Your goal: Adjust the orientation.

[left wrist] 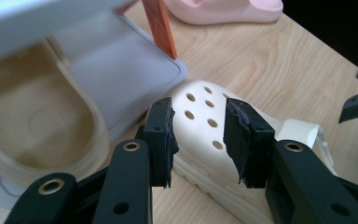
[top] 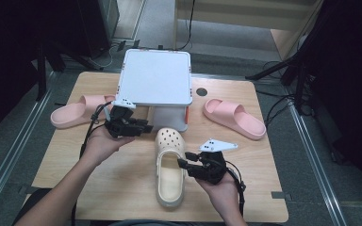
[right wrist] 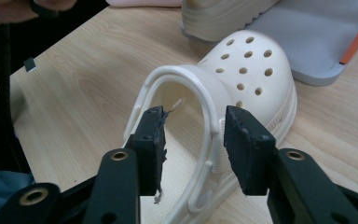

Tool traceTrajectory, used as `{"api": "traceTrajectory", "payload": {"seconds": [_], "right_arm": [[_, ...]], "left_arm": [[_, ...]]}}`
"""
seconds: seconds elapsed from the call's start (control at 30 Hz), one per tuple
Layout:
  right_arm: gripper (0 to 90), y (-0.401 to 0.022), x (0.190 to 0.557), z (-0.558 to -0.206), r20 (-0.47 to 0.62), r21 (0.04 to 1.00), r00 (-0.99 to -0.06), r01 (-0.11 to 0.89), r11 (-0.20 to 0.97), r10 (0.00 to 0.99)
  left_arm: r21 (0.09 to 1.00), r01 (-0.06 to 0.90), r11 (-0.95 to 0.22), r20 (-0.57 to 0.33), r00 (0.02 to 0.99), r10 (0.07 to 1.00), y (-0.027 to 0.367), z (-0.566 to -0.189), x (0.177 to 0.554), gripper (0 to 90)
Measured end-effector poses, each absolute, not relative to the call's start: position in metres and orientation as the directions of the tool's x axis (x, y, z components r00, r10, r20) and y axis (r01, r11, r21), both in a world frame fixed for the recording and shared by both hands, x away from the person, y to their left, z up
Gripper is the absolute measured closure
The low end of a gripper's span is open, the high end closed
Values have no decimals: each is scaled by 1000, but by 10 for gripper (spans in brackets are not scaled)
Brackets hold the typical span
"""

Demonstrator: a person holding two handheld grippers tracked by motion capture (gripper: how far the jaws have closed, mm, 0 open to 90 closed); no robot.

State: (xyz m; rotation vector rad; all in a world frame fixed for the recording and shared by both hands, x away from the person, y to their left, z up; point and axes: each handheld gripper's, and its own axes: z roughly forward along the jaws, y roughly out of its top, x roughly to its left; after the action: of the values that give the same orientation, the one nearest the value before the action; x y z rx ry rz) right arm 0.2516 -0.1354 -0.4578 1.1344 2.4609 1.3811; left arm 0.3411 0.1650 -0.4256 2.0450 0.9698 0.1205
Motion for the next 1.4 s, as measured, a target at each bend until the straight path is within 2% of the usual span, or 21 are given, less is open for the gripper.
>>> {"api": "traceTrajectory", "payload": {"seconds": [0.23, 0.4, 0.47, 0.57, 0.73, 0.83, 0.97, 1.1, 1.4], "right_arm": [[534, -128, 257, -472, 260, 739, -711, 582, 338, 654], [507, -123, 259, -478, 229, 725, -704, 584, 364, 672], [508, -124, 261, -480, 233, 719, -697, 593, 363, 678], [509, -124, 264, -485, 235, 707, -683, 609, 360, 692], [503, -116, 268, -494, 217, 690, -674, 618, 377, 706], [524, -113, 270, -496, 175, 698, -666, 603, 386, 725], [534, -113, 273, -497, 201, 693, -650, 623, 363, 733], [580, -114, 273, -496, 203, 694, -645, 626, 357, 737], [659, -116, 273, -493, 203, 695, -632, 631, 345, 748]], "left_arm": [[741, 595, -311, -270, 688, 674, 172, -406, 356, 621], [757, 575, -312, -231, 681, 695, 172, -389, 373, 627], [756, 578, -306, -239, 680, 694, 174, -385, 379, 663], [749, 585, -312, -248, 684, 686, 180, -381, 389, 765], [763, 581, -285, -220, 647, 730, 195, -376, 399, 775], [762, 584, -282, -208, 632, 746, 200, -379, 403, 774], [766, 583, -270, -220, 633, 742, 205, -386, 406, 777], [767, 582, -269, -215, 629, 747, 207, -386, 406, 786], [779, 544, -313, -130, 627, 768, 201, -386, 401, 816]]}}
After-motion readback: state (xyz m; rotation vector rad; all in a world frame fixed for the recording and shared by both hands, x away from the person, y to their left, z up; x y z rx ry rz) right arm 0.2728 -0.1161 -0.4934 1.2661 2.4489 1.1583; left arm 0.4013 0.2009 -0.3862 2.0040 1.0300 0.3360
